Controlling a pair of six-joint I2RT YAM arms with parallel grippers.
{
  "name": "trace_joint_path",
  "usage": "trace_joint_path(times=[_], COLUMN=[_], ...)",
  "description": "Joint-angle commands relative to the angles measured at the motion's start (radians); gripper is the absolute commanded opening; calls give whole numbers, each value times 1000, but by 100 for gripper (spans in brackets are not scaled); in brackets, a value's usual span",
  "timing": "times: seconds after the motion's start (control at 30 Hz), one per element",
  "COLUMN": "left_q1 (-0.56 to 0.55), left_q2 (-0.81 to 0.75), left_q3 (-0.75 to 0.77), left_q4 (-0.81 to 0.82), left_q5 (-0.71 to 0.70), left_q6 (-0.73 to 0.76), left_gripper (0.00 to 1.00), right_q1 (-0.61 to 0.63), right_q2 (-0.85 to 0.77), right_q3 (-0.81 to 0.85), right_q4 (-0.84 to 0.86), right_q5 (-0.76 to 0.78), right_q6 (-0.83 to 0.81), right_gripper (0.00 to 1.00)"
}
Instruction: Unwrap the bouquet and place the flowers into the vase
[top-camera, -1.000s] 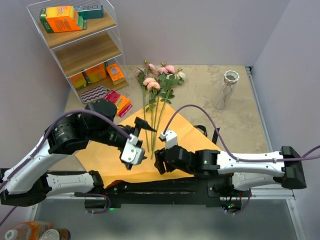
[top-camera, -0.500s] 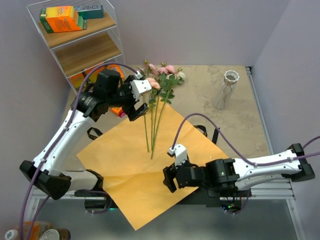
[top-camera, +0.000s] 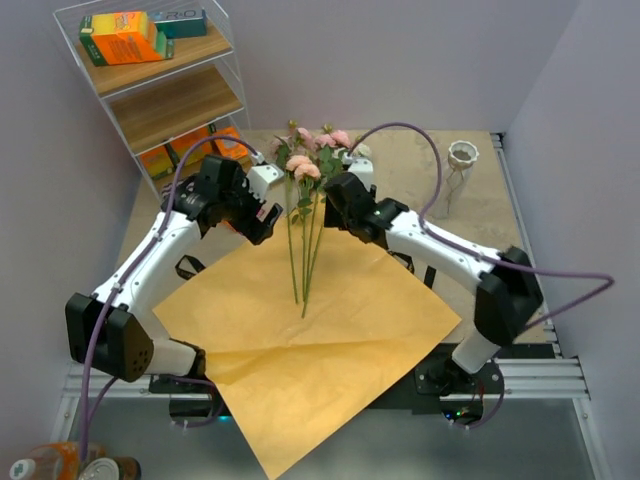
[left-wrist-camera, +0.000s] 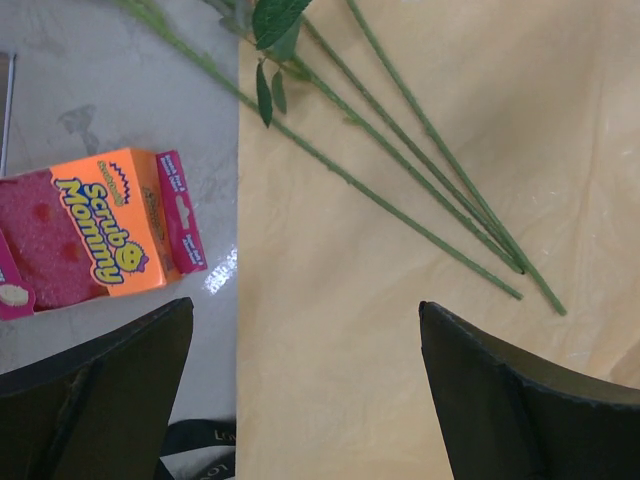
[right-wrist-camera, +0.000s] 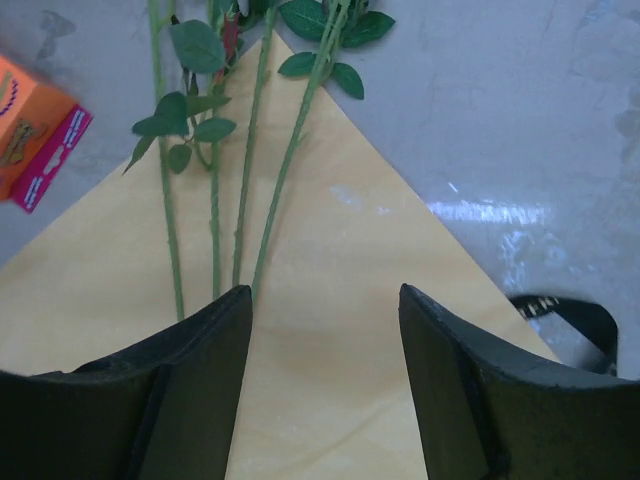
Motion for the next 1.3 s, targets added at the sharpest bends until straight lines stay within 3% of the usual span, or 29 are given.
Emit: trace_joint_path(times=[0.0, 0.23, 0.47, 0.97, 1.07, 1.13, 1.17, 1.27], left_q1=[61, 144, 150, 150, 150, 150, 150, 150], left_q2=[-68, -12, -50, -71, -87, -94, -101, -104], left_q3=[-71, -88, -132, -123, -131, -132, -132, -126], left_q4=[147, 164, 176, 110, 104, 101, 102, 95], left_q5=[-14, -11, -24, 2, -3, -5, 9, 29], left_q6=[-48, -81, -63, -29, -18, -8, -3, 15], left_gripper=[99, 99, 99, 99, 99, 99, 99, 99], right_q1=[-74, -160, -167, -169, -172, -175, -177, -178], right_q2=[163, 466, 626, 714, 737, 760, 770, 800], right_q3=[140, 393, 507, 510, 531, 550, 562, 582], right_q4=[115, 133, 121, 124, 117, 109, 106, 77], right_q5=[-109, -158, -151, -111, -103, -101, -98, -83], right_q6=[-96, -116, -125, -119, -121, -116, -115, -107], right_gripper=[63, 60, 57, 52, 47, 39, 30, 21])
